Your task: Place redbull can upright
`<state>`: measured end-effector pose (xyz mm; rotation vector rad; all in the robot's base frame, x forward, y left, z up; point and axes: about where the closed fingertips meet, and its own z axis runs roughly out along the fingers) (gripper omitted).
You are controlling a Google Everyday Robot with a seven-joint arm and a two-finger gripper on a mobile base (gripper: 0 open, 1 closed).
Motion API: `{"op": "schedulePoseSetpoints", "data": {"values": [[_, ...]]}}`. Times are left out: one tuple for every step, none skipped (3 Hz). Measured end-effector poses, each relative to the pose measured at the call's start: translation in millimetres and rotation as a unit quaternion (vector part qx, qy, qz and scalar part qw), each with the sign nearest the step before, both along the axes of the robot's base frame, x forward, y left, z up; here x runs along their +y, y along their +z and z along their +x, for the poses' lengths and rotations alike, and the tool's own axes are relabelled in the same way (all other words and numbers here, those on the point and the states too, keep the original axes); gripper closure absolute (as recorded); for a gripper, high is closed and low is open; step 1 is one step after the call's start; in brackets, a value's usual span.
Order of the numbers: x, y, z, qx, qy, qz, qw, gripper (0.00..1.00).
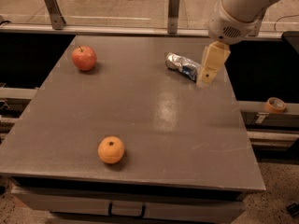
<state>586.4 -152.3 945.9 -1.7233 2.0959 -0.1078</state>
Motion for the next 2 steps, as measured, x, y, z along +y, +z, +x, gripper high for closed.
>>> {"op": "schedulePoseSetpoints", "data": {"values": [[21.9, -27.1, 62.0, -0.007, -0.024, 0.012, 0.9996, 0.0], [38.6, -59.8, 110.3, -0.001, -0.068, 0.011, 0.9976, 0.0]]}}
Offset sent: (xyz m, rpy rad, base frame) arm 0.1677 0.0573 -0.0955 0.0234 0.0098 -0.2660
